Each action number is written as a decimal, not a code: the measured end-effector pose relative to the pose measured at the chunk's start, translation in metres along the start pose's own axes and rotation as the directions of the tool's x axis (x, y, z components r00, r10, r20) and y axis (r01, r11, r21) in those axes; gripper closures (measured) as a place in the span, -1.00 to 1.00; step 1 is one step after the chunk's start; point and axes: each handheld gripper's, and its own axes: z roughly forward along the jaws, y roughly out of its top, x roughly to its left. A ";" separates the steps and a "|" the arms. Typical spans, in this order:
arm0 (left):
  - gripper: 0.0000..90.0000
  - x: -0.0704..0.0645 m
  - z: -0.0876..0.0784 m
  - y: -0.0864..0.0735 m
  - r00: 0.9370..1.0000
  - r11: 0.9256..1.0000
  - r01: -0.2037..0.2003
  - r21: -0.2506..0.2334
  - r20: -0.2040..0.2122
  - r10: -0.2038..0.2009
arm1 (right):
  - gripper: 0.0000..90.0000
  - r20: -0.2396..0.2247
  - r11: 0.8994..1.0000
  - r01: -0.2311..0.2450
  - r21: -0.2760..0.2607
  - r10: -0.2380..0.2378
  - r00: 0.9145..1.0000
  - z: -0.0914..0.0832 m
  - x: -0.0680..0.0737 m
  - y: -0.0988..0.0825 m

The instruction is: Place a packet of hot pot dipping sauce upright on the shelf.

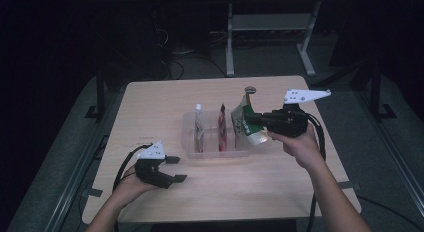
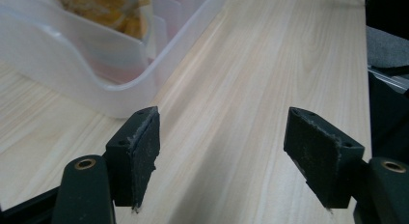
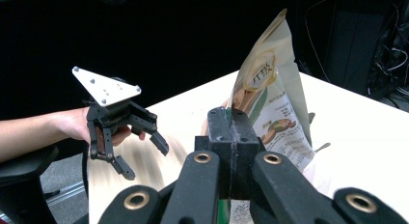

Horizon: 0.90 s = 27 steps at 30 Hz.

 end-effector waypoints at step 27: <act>-0.39 0.005 0.000 -0.004 1.000 1.000 0.005 0.026 -0.009 -0.004 | 1.00 0.071 0.997 -0.066 0.031 0.063 0.995 0.016 -0.032 -0.014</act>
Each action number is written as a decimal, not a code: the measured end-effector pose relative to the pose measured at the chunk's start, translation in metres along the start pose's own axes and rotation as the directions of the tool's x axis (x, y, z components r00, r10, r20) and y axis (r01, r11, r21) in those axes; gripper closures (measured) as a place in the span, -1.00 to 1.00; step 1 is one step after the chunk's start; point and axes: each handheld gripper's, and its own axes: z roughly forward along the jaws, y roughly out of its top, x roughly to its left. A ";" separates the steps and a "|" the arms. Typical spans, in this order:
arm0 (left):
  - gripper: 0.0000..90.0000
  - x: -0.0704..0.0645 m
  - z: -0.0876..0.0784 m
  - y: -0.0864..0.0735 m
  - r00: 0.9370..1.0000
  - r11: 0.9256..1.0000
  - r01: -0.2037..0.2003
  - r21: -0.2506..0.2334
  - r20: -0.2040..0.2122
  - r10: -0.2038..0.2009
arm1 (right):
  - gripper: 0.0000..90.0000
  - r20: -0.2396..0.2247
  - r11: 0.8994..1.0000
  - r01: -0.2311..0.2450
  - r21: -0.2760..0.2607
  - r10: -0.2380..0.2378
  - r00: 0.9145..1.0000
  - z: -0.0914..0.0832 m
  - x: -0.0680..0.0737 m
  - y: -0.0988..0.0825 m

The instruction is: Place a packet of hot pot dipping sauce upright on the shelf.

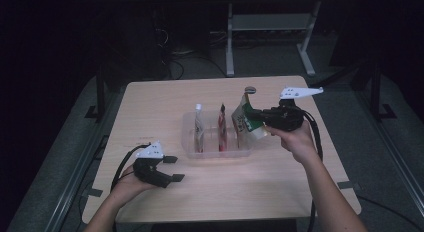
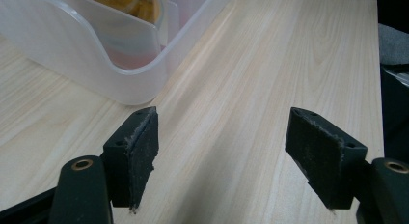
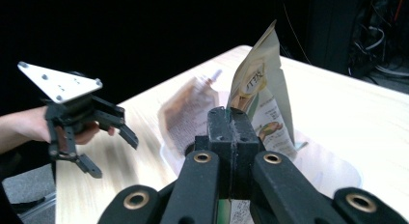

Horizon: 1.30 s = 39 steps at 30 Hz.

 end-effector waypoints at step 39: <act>-0.40 0.000 0.000 0.000 1.000 1.000 -0.013 0.017 0.005 0.013 | 0.36 0.043 1.000 -0.004 -0.009 0.004 0.999 0.012 -0.009 -0.014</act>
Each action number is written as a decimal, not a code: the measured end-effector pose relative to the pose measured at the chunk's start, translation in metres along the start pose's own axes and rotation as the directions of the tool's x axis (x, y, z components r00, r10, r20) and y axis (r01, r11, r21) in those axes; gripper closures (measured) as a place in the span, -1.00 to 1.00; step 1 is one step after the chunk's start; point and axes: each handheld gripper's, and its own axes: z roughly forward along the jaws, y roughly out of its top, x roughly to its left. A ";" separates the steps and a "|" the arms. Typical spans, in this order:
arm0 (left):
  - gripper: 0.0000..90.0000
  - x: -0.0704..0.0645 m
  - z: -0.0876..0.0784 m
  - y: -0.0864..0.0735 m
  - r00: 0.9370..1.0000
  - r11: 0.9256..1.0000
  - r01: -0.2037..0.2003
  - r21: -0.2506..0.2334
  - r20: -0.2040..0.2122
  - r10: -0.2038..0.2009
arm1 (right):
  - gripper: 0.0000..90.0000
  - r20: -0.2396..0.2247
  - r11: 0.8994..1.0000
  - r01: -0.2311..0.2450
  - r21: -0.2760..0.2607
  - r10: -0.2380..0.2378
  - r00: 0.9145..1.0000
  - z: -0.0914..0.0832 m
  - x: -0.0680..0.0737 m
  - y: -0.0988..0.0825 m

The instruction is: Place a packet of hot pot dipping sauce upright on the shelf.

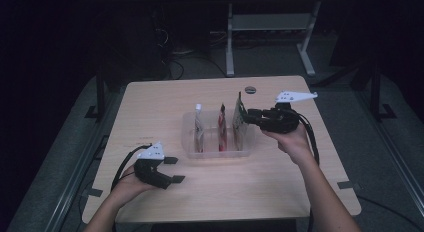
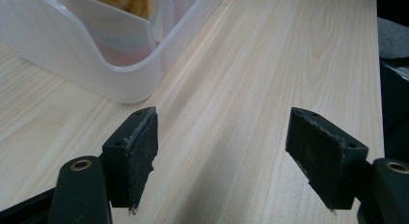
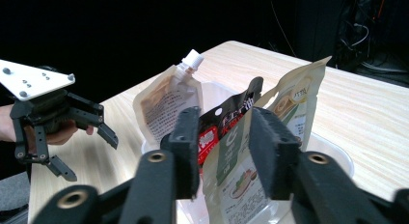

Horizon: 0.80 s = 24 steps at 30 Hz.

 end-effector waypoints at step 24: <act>-0.41 0.002 -0.012 -0.005 0.999 1.000 0.016 -0.008 -0.034 -0.017 | -0.31 0.116 0.992 0.056 0.112 -0.069 0.991 -0.038 0.012 -0.037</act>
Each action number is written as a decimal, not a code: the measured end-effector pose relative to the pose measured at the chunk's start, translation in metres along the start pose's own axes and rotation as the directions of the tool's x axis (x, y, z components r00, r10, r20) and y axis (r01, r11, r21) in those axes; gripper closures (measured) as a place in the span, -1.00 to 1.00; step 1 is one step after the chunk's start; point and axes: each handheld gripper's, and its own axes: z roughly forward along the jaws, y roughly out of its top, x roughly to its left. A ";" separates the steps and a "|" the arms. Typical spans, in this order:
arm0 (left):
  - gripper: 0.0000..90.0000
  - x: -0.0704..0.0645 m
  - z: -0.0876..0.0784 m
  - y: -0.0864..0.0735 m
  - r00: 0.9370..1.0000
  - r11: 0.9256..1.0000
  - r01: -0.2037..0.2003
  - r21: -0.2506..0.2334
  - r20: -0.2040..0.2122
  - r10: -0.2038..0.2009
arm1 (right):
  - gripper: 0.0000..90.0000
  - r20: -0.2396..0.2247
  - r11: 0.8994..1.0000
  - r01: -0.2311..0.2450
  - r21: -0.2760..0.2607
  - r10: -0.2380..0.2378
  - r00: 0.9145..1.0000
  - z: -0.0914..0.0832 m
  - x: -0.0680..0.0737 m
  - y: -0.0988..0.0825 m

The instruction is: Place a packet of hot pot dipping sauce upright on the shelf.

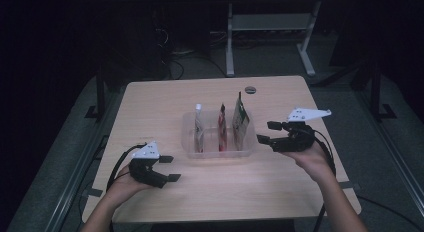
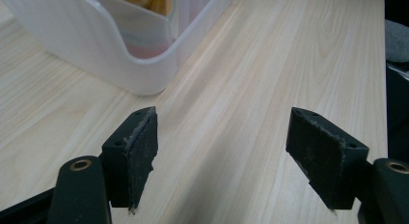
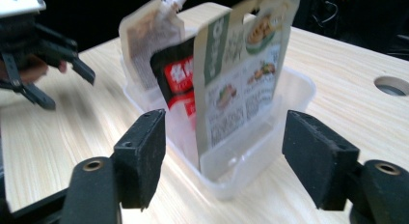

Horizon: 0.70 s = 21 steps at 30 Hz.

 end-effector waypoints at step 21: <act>-0.43 -0.010 -0.035 -0.041 0.995 0.998 0.063 0.005 -0.076 -0.062 | -0.57 0.108 0.998 -0.020 0.065 0.012 0.994 -0.025 0.008 -0.071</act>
